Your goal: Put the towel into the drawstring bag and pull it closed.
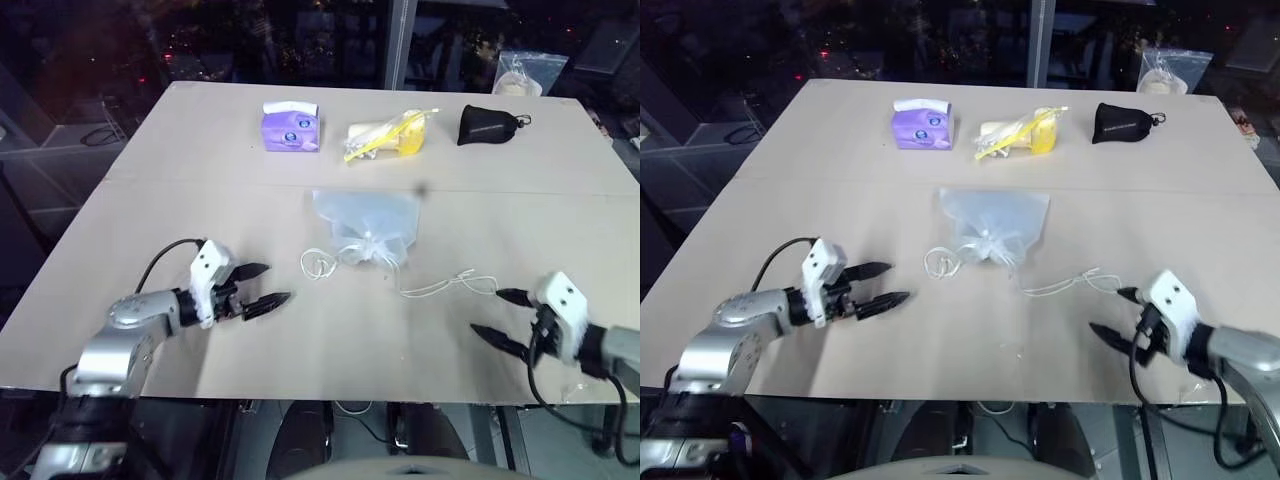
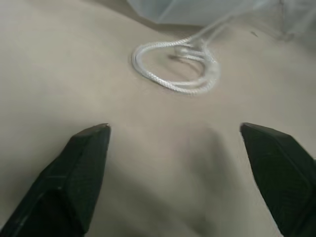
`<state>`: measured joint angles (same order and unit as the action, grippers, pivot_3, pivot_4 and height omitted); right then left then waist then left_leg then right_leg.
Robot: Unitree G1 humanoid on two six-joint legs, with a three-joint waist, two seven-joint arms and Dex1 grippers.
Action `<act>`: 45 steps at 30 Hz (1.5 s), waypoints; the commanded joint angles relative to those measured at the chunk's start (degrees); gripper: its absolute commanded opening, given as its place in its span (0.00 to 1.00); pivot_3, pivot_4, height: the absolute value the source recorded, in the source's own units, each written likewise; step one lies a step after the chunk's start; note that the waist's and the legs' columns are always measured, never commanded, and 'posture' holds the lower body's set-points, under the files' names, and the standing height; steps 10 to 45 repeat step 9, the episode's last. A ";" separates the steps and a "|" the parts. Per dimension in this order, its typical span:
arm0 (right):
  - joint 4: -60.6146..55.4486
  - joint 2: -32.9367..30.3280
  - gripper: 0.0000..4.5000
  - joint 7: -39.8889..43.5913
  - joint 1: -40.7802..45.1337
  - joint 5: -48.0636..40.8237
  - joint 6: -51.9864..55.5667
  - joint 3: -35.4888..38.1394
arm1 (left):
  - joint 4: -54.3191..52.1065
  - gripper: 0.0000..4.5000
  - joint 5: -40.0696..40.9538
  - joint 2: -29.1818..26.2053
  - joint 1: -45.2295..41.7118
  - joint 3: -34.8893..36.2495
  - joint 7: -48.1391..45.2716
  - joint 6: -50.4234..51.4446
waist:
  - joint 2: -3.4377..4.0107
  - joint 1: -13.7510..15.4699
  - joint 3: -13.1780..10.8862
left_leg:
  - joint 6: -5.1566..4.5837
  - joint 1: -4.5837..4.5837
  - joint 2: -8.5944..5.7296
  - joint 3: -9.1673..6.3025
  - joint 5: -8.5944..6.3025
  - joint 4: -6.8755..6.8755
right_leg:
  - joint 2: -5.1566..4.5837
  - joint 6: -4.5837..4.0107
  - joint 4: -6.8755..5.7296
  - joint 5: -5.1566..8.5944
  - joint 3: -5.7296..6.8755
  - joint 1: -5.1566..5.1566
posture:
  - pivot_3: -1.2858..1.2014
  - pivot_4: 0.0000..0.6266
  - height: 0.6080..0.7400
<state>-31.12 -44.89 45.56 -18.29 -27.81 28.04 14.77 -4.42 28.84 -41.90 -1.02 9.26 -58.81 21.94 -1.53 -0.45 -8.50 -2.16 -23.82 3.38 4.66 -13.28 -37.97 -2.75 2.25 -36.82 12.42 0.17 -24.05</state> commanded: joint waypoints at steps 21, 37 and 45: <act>-7.41 8.80 1.00 -8.95 -1.43 3.74 -7.43 6.41 | -17.39 0.99 6.62 4.13 9.68 6.40 7.47 3.56 | 0.00 0.05 0.04 | 0.27 0.04 -0.09 0.02 -0.16 -0.01 | -0.32 0.19 0.06 0.12 0.04 0.00 | 0.52 0.24 1.00; -7.41 8.80 1.00 -8.95 -1.43 3.74 -7.43 6.41 | -17.39 0.99 6.62 4.13 9.68 6.40 7.47 3.56 | 0.00 0.05 0.04 | 0.27 0.04 -0.09 0.02 -0.16 -0.01 | -0.32 0.19 0.06 0.12 0.04 0.00 | 0.52 0.24 1.00; -7.41 8.80 1.00 -8.95 -1.43 3.74 -7.43 6.41 | -17.39 0.99 6.62 4.13 9.68 6.40 7.47 3.56 | 0.00 0.05 0.04 | 0.27 0.04 -0.09 0.02 -0.16 -0.01 | -0.32 0.19 0.06 0.12 0.04 0.00 | 0.52 0.24 1.00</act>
